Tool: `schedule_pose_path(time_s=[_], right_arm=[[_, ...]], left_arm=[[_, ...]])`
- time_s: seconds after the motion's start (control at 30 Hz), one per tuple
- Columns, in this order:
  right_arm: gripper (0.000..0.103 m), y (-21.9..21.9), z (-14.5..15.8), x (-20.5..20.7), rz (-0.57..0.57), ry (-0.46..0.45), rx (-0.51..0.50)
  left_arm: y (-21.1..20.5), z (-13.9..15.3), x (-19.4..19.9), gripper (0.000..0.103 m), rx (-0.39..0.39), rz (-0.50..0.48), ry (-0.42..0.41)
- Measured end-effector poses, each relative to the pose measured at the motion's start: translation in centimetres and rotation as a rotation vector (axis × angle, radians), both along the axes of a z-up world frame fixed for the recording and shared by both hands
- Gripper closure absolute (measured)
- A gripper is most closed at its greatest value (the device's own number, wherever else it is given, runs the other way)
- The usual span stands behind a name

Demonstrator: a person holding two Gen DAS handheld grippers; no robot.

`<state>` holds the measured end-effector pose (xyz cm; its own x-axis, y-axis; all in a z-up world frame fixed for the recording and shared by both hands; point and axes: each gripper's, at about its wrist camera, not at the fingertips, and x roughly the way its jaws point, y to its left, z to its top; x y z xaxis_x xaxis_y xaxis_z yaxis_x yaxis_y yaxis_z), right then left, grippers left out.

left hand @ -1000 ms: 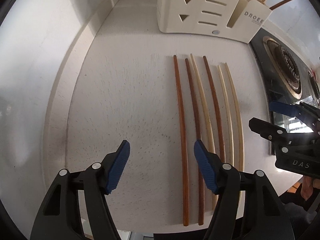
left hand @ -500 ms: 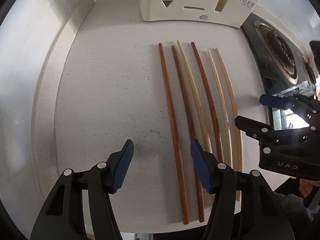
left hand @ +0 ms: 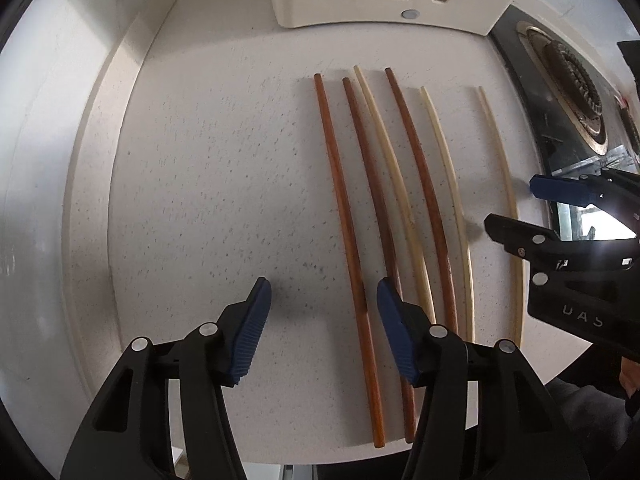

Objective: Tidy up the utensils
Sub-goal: 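Grasp a light chopstick with right tool while left tool grasps a reddish-brown one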

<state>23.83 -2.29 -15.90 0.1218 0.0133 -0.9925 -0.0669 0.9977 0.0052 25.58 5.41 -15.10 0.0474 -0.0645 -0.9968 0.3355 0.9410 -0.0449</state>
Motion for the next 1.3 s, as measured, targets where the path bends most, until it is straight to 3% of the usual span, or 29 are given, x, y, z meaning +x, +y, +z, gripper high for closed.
schedule_pose_path(time_s=[0.13,0.3,0.47,0.53,0.67,0.8,1.1,1.13,1.3], right_arm=[[0.062,-0.2,0.3,1.0,-0.022,0.034,0.010],[0.074,-1.4,0.6,2.0,-0.036,0.053,0.030],[0.085,-2.0,0.6,2.6,-0.034,0.073,0.021],[0.094,-2.1,0.6,2.9,-0.027,0.079,0.020],[0.096,-1.2,0.4,3.6,0.015,0.098,0.006],[0.096,-1.2,0.1,4.0,0.016,0.108,0.033],[0.096,-2.2,0.6,3.8,0.073,0.079,0.104],[0.096,-3.2,0.8,2.3,0.084,0.076,0.110],[0.096,-2.9,1.4,1.8,0.157,0.039,0.115]], left_arm=[[0.0,0.0,0.8,0.057,0.036,0.027,0.036],[-0.3,-0.3,1.6,0.068,0.072,0.042,0.072],[-1.3,-0.6,2.4,0.069,0.086,0.050,0.097],[-1.4,-0.6,2.7,0.071,0.091,0.062,0.109],[-0.6,-0.5,3.4,0.078,0.096,0.090,0.119],[0.1,-0.4,3.8,0.095,0.102,0.128,0.117],[0.7,-0.2,4.3,0.097,0.100,0.197,0.109],[0.8,0.0,4.2,0.097,0.097,0.206,0.106],[2.8,1.7,1.9,0.097,0.084,0.250,0.072]])
